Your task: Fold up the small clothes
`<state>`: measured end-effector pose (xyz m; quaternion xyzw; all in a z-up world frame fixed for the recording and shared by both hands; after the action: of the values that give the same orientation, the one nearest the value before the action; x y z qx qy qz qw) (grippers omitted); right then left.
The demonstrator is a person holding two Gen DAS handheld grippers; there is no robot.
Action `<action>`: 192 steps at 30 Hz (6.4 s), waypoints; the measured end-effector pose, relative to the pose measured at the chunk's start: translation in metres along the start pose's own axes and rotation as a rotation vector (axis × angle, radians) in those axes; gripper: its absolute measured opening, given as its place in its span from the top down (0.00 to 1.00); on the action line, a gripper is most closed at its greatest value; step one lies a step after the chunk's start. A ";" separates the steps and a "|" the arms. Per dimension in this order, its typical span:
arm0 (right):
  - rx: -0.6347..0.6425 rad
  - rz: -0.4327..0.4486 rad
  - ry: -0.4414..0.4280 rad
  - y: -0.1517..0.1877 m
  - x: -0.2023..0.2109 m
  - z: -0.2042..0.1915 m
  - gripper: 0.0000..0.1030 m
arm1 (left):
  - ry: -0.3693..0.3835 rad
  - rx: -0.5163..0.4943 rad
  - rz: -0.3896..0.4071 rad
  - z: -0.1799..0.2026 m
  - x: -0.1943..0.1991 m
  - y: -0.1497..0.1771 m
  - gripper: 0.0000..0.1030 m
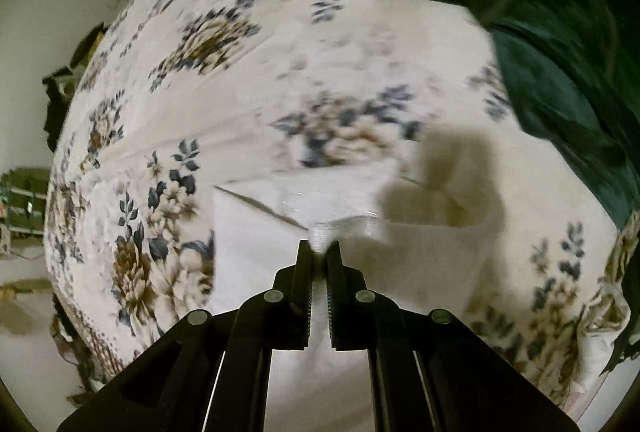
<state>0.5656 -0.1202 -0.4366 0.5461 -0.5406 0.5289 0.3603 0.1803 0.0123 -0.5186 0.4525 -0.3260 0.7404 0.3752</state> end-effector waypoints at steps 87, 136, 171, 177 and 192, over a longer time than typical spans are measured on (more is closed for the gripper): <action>-0.620 -0.309 -0.233 0.419 -0.092 0.086 0.51 | 0.017 -0.160 -0.387 -0.098 -0.062 -0.086 0.40; -0.596 -0.301 -0.247 0.484 -0.146 0.028 0.63 | -0.121 -0.312 -0.252 -0.087 -0.064 -0.040 0.86; -0.896 -0.246 -0.602 0.511 -0.131 0.010 0.52 | 0.114 0.202 -0.357 -0.135 -0.018 -0.024 0.61; -1.142 -0.132 -0.627 0.518 -0.158 0.022 0.97 | 0.194 0.346 -0.415 -0.131 -0.039 -0.005 0.60; -0.867 -0.167 -0.521 0.530 -0.105 -0.007 0.98 | 0.263 0.445 -0.302 -0.112 -0.055 -0.004 0.93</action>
<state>0.0647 -0.1744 -0.6315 0.5015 -0.7367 0.0720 0.4479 0.1525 0.0923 -0.6105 0.4673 -0.0335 0.7817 0.4116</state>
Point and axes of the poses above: each gripper's, at about its wrist camera, not at the fingertips, and x roughly against the way its jaws point, z to its right, y to its underside, the point moved 5 cm from there along -x, roughly the way its jaws point, and after that the axes turned 3 degrees about -y, right-handed, at the moved point
